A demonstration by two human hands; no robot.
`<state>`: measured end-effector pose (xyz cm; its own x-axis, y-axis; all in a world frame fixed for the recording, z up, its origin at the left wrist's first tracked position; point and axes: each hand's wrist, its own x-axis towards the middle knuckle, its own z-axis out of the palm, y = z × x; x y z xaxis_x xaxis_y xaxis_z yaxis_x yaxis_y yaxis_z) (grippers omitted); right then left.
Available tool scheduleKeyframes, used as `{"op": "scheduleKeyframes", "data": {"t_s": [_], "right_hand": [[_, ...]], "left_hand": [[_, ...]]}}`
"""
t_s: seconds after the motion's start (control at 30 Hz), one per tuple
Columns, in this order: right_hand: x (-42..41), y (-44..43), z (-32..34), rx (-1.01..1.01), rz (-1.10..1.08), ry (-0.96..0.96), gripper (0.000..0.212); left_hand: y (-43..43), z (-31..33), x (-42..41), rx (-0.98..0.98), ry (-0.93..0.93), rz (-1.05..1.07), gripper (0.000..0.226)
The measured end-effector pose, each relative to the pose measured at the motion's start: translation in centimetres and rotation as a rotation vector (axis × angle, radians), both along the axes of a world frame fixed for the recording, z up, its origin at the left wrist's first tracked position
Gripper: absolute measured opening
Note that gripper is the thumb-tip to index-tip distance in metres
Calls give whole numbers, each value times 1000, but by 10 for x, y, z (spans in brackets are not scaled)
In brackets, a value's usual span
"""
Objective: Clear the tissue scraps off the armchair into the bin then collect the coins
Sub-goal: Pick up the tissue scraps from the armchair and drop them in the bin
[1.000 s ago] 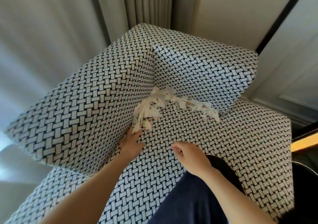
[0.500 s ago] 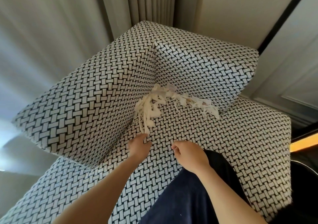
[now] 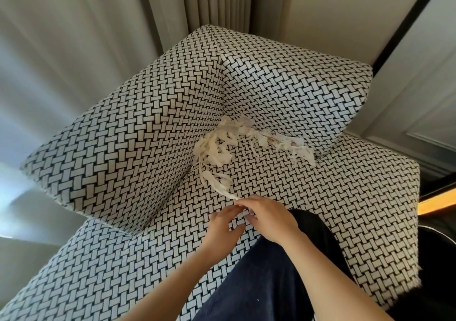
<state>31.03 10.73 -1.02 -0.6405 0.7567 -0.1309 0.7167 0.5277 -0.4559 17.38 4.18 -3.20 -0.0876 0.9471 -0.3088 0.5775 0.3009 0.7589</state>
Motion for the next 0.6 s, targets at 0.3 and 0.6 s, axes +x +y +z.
{"op": "scheduleKeyframes", "data": {"t_s": [0.3,0.6], "right_hand": [[1,2,-2,85,-214,128,13],[1,3,1,20,-309,114,8]], "left_hand": [[3,4,-22,50,-235,214,28],[52,-4,-30,43,16,99,29]]}}
